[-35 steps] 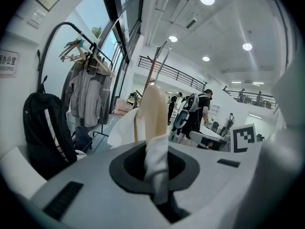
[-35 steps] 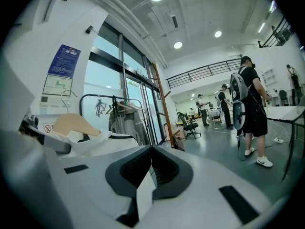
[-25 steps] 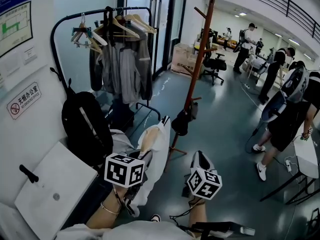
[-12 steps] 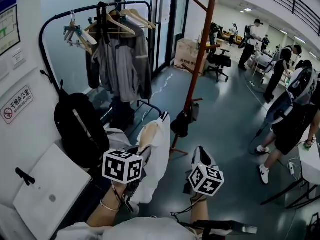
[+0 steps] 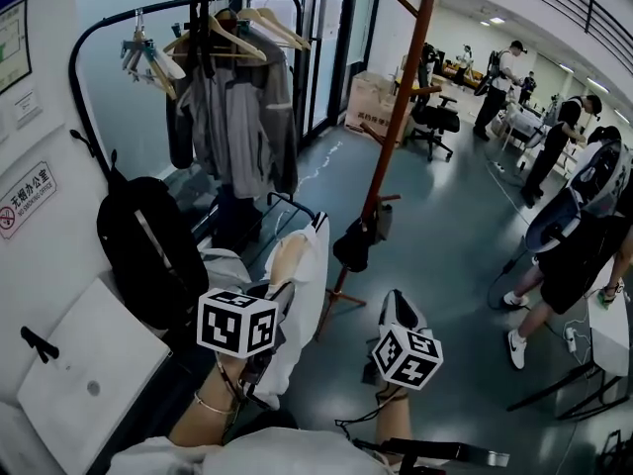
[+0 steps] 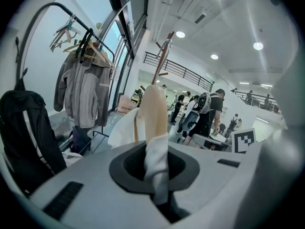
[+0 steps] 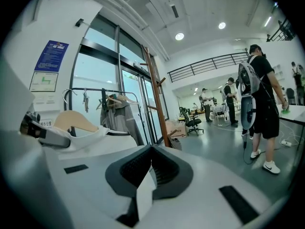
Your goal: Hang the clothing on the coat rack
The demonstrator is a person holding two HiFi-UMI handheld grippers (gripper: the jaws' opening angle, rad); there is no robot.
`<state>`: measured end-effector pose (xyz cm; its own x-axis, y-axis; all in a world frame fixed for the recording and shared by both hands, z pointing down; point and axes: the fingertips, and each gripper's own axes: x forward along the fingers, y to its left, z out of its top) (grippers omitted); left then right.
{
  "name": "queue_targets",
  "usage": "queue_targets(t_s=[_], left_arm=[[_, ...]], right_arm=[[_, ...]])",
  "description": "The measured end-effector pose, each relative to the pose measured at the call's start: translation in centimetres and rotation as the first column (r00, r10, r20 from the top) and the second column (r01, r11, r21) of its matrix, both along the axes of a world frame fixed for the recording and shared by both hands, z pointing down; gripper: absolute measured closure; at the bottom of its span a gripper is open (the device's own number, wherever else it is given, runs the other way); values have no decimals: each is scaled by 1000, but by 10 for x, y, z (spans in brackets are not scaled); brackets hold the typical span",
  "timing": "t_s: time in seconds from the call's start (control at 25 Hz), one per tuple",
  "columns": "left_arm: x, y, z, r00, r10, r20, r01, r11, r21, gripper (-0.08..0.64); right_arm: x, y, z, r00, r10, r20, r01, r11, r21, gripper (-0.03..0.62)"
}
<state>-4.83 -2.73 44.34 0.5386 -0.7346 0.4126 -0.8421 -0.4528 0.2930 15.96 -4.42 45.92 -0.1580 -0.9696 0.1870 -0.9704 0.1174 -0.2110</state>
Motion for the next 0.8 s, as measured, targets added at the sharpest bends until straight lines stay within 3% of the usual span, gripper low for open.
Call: queue_targets(t_s=[0.4, 0.8], left_arm=[[6, -33, 4, 1000, 0, -25, 0, 1000, -7, 534], [11, -97, 2, 999, 22, -25, -22, 1000, 7, 534]], right_arm=[[16, -15, 13, 1000, 28, -6, -28, 999, -27, 569], [21, -78, 8, 999, 38, -18, -38, 999, -13, 569]])
